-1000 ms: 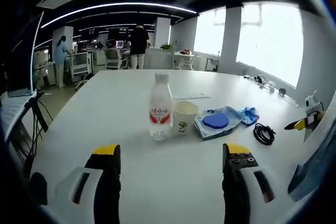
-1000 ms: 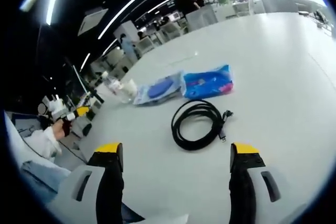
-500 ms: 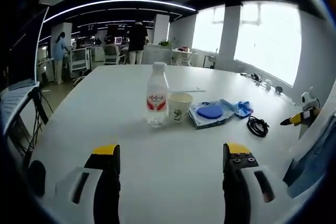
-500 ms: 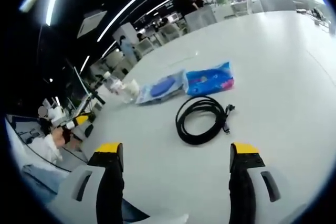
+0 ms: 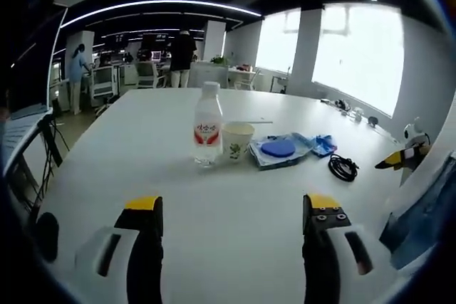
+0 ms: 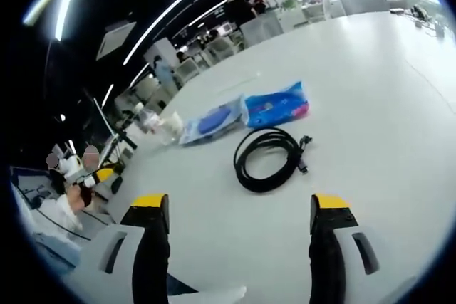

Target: Arrange the tabletop items into an orderly group along one side of the table until the central work area is clear of visible clutter.

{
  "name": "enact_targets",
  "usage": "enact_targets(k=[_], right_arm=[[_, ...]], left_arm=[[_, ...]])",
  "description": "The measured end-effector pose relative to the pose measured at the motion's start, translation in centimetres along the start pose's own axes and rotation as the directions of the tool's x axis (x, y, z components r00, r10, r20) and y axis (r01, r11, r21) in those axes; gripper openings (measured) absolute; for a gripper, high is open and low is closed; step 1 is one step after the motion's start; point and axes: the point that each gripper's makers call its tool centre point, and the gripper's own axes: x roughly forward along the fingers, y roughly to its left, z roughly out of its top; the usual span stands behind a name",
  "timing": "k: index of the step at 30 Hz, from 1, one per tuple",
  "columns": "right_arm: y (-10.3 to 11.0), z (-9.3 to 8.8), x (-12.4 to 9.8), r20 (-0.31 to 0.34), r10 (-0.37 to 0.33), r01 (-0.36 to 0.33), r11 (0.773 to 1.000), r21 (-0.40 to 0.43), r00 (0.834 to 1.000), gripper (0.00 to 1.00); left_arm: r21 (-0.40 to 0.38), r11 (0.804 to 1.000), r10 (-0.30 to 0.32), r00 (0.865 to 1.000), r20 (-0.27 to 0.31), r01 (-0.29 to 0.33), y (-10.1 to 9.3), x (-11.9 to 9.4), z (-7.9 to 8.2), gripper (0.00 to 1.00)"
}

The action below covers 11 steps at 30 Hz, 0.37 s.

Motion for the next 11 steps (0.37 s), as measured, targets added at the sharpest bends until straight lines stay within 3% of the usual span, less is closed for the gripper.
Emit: enact_targets(k=[11], right_arm=[[0.69,-0.25,0.26,0.009,0.000,0.000,1.000,-0.001,1.000,0.79]], left_arm=[[-0.019,1.000,-0.015,1.000,0.006,0.015,0.51,0.70,-0.14,0.82]])
